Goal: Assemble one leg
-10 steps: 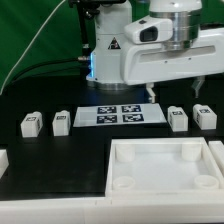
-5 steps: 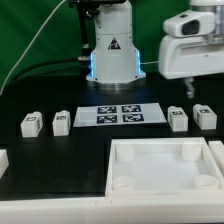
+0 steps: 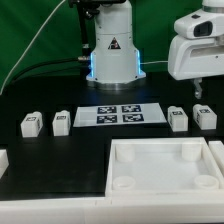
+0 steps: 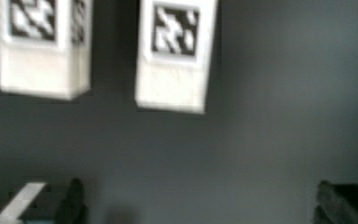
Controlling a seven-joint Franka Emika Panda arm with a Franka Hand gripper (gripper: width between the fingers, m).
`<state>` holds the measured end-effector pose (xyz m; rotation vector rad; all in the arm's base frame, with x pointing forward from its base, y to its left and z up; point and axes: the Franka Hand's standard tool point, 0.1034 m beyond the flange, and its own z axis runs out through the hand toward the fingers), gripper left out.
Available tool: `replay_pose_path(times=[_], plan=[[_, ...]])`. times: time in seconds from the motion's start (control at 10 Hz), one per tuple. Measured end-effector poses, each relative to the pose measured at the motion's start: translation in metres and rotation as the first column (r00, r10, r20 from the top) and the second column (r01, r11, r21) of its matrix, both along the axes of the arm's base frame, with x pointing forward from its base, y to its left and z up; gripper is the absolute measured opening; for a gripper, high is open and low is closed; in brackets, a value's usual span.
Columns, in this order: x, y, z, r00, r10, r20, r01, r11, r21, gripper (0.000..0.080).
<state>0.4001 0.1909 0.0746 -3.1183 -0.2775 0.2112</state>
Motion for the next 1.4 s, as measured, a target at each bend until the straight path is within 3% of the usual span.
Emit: replay_pose_path(times=[0.3,0.5,0.7,1.2,1.4], plan=[[-0.002,0.0,-0.004,0.969,-0.003,-0.249,-0.009,0.999,-0.05,0.0649],[-0.001,0.0,-0.008,0.905,-0.011,-0.425,-0.03,0.995,-0.09,0.0649],[0.004,0.001,-0.017,0.904,-0.015,-0.427,-0.023,0.996,-0.085,0.0649],[0.002,-0.003,-0.021,0.888,-0.001,-0.46,-0.04,0.996,-0.08,0.0649],[-0.009,-0.008,-0.028,0.777,-0.018,-0.629,-0.071,0.991,-0.116,0.0649]])
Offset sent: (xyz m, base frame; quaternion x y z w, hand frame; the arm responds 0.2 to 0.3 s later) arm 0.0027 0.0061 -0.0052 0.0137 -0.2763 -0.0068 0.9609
